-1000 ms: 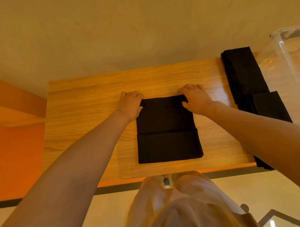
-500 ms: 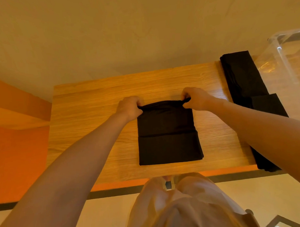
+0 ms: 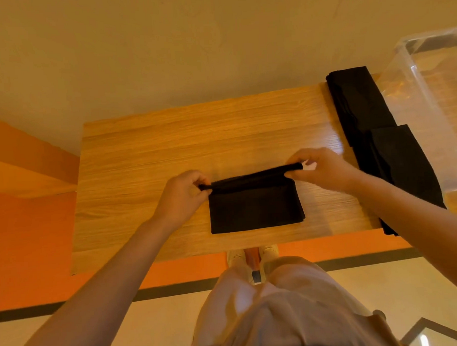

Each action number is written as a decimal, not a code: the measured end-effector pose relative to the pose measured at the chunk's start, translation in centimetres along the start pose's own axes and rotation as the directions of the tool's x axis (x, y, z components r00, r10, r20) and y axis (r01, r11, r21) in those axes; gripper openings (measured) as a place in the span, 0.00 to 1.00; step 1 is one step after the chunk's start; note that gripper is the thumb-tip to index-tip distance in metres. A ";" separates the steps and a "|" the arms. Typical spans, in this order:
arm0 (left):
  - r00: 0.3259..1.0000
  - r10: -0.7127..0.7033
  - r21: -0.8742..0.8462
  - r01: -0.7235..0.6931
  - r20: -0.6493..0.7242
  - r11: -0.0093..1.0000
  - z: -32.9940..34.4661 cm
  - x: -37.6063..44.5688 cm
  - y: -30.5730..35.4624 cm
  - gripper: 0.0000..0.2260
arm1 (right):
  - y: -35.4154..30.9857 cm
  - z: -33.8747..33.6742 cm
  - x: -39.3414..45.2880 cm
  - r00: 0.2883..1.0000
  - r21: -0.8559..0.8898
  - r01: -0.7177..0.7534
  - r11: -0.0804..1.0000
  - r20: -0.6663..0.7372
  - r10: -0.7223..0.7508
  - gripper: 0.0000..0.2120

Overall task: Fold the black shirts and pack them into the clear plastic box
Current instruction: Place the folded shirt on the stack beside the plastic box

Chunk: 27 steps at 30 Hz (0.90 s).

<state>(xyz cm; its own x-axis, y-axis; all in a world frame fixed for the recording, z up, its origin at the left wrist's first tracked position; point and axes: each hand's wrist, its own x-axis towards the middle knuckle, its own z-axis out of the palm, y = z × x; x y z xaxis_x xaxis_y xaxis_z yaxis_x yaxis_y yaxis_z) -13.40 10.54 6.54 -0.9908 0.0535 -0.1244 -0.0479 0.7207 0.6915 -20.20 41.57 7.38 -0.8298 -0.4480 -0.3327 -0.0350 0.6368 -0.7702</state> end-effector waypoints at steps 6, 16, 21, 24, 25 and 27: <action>0.919 0.385 0.339 -0.391 0.088 0.856 3.4 -5.5 -3.5 0.08 | 4.1 5.4 -5.1 0.957 -0.386 0.218 0.897 -0.093 -0.273 0.13; 0.939 0.344 0.421 -0.322 0.024 0.848 5.2 -8.7 -3.5 0.10 | 4.4 8.4 -7.8 0.948 -0.608 0.204 0.767 -0.073 -0.309 0.20; 0.976 0.219 0.418 -0.207 0.020 0.884 8.3 -4.7 0.0 0.20 | 1.6 10.9 -3.4 0.950 -0.594 0.079 0.801 -0.198 -0.241 0.25; 0.983 0.117 0.480 -0.172 0.142 0.861 11.0 -3.0 0.0 0.25 | 1.6 13.2 -1.2 0.979 -0.609 0.056 0.791 -0.121 -0.162 0.28; 0.982 0.089 0.505 -0.163 0.167 0.848 11.6 -3.0 -0.6 0.25 | 2.3 13.6 -1.1 0.987 -0.616 0.036 0.787 -0.101 -0.124 0.29; 0.977 0.066 0.534 -0.168 0.204 0.829 12.1 -3.4 -2.0 0.26 | 3.9 13.7 -1.7 0.992 -0.635 -0.005 0.772 -0.098 -0.075 0.32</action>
<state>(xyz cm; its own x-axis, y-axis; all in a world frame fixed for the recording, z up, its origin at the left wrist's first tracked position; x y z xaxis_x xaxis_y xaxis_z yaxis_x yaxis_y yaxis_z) -8.41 17.29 -2.99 -0.9449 0.2409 -0.2216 0.1939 0.9574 0.2139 -11.28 36.16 -2.52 -0.8756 -0.4304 -0.2192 -0.3769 0.8926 -0.2474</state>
